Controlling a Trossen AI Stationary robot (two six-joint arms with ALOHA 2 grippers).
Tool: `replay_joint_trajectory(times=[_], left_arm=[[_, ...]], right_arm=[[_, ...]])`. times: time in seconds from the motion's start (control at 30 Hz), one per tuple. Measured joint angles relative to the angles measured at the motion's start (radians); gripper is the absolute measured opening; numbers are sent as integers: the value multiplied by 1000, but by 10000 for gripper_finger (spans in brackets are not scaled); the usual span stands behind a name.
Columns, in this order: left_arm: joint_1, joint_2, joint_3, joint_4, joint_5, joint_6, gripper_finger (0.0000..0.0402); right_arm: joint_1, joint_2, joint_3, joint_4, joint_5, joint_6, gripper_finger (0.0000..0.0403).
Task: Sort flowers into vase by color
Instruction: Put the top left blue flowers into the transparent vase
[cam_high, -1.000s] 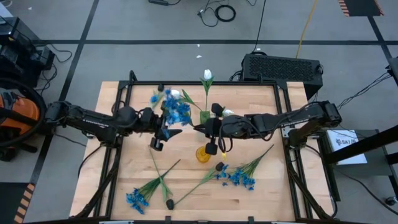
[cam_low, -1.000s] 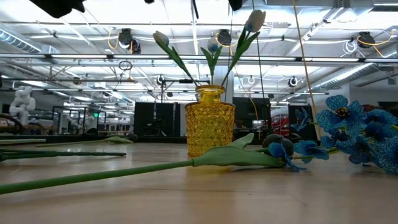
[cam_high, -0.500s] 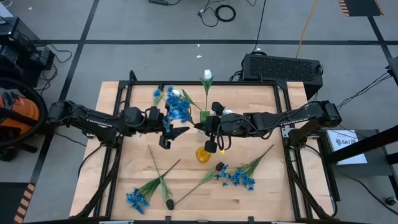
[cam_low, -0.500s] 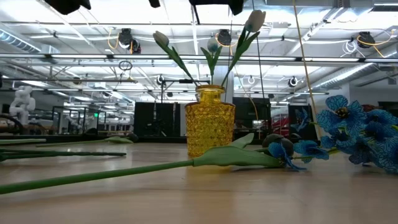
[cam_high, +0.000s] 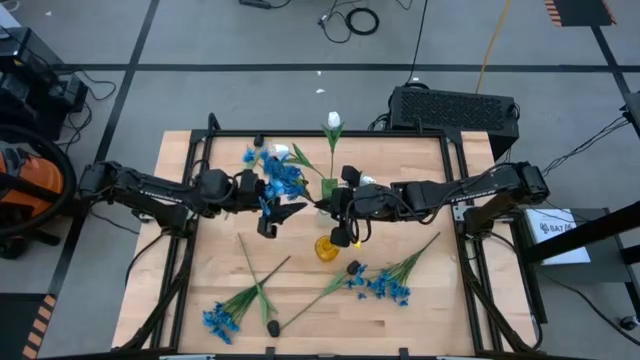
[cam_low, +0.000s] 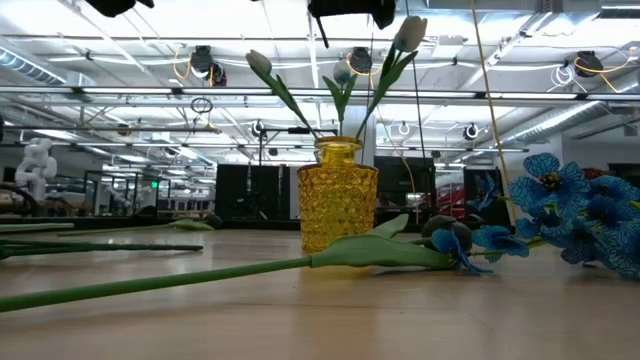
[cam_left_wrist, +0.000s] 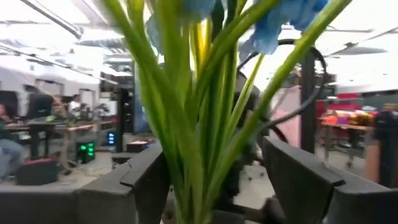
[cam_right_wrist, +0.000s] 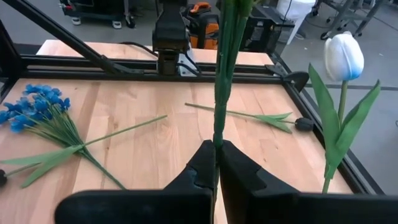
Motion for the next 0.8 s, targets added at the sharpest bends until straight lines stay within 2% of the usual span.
replay_joint_trajectory(times=[0.2, 0.4, 0.5, 0.63, 0.8], left_arm=[[9, -32, 0, -74, 6, 1, 186], [29, -67, 0, -146, 11, 1, 109], [43, -71, 0, -163, 37, 1, 68], [64, -71, -1, -187, 59, 1, 27], [84, -70, -22, -213, 59, 1, 17]], right_arm=[[-5, 0, 0, -14, -1, 19, 2], [-5, 0, 0, -23, -1, 23, 10], [-5, 0, 0, -33, -3, 59, 35], [-5, -8, 0, -84, -3, 73, 90], [2, -56, 0, -186, -4, 100, 155]])
